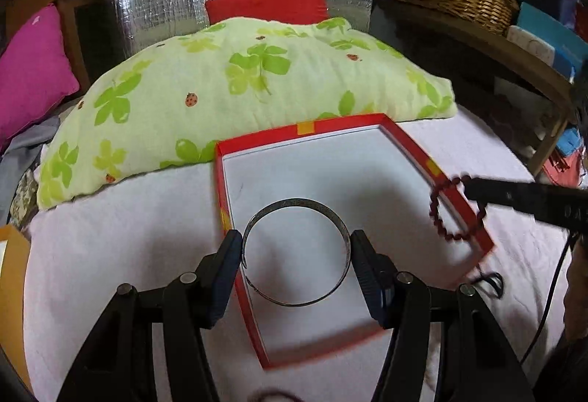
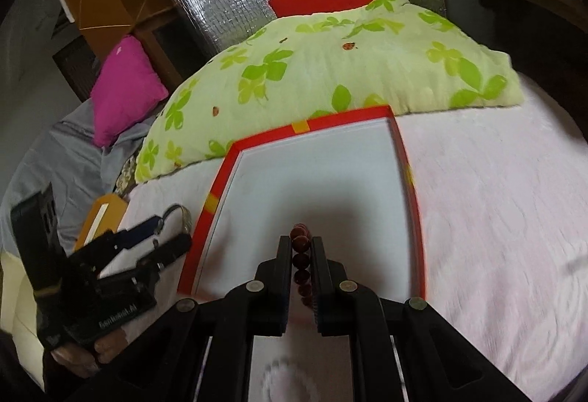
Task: Organize jewelry
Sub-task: 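Open the left tool over the tray while the right tool releases the red bracelet inside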
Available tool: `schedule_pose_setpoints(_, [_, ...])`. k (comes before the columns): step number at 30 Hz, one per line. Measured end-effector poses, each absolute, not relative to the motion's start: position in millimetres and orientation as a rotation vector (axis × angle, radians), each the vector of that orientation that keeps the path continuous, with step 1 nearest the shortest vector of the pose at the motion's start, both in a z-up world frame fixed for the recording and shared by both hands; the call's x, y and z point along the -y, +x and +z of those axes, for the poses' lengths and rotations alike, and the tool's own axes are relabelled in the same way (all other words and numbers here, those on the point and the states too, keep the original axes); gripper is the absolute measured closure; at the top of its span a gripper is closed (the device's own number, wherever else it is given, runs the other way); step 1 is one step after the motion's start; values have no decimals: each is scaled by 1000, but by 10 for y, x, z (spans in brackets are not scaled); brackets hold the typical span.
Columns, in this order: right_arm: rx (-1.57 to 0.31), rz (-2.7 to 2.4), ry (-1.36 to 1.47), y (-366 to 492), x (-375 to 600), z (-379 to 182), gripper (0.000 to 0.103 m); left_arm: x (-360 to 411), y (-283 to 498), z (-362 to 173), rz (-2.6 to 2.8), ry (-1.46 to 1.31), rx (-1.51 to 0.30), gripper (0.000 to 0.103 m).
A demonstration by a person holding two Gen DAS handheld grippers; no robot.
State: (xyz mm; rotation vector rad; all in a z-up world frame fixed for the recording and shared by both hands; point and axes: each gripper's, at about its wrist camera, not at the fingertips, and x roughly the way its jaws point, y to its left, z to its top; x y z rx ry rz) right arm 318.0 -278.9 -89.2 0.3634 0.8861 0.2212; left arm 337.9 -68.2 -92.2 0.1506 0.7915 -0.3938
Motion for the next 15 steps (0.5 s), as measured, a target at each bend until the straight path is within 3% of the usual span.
schedule_pose_setpoints(15, [-978, 249, 459, 4758, 2771, -1320, 92, 1076, 4455, -1251, -396, 230, -928, 41])
